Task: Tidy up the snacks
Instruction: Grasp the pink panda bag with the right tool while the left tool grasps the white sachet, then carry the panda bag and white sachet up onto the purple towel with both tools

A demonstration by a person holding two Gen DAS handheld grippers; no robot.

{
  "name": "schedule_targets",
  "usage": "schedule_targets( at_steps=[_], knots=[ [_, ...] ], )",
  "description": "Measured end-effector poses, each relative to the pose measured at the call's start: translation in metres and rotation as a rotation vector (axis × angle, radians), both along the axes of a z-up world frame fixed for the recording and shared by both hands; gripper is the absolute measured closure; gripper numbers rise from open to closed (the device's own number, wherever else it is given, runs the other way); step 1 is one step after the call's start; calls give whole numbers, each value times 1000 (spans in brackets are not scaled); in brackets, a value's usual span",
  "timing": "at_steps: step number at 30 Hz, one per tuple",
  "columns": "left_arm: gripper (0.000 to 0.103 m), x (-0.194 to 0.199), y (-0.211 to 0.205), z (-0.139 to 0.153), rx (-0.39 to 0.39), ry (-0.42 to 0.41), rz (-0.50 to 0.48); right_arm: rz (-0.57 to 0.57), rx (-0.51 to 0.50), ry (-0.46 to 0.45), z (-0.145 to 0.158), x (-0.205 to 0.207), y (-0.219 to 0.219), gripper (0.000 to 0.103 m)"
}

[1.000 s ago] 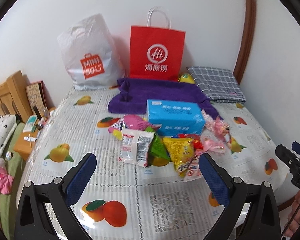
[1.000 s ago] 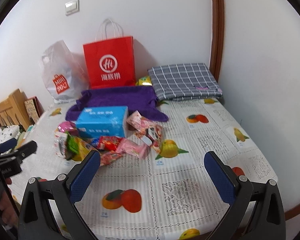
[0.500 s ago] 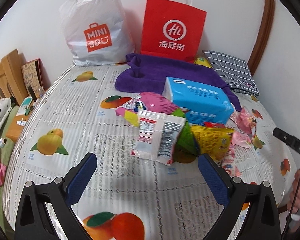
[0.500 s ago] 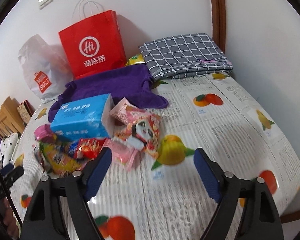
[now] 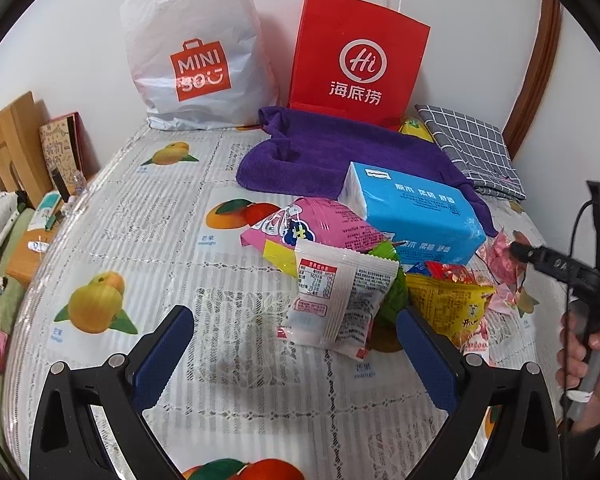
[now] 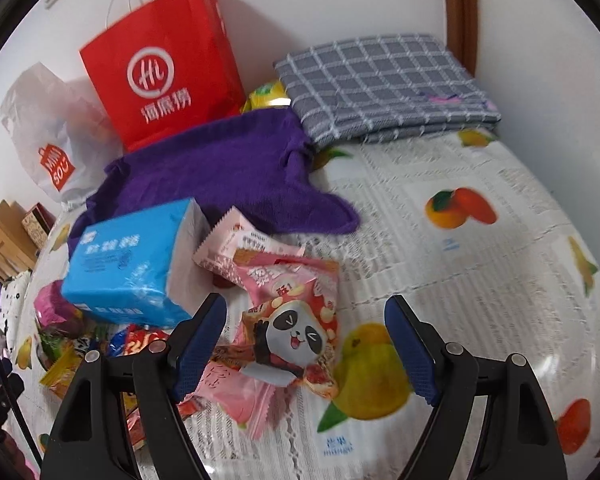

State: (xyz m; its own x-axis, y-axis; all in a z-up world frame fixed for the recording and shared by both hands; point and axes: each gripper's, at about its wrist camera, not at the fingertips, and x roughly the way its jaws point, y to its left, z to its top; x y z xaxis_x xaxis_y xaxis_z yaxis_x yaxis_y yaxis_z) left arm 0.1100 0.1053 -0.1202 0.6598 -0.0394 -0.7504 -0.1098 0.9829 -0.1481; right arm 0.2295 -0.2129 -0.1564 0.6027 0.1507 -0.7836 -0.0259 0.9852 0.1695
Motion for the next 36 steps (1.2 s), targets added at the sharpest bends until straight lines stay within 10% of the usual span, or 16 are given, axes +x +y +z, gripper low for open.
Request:
schedule_targets(
  at_steps=[15,23,36],
  knots=[
    [2,31,-21,-23,33,45,-69,96,-45,43,-26,-3,12,50],
    [46,35,-25,-29,-5,78,-116,96,-54,-19,-4,-28,4,50],
    [49,1,-15,6,-61,18,-121,95,-65,-76,28,-68,7,50]
  ],
)
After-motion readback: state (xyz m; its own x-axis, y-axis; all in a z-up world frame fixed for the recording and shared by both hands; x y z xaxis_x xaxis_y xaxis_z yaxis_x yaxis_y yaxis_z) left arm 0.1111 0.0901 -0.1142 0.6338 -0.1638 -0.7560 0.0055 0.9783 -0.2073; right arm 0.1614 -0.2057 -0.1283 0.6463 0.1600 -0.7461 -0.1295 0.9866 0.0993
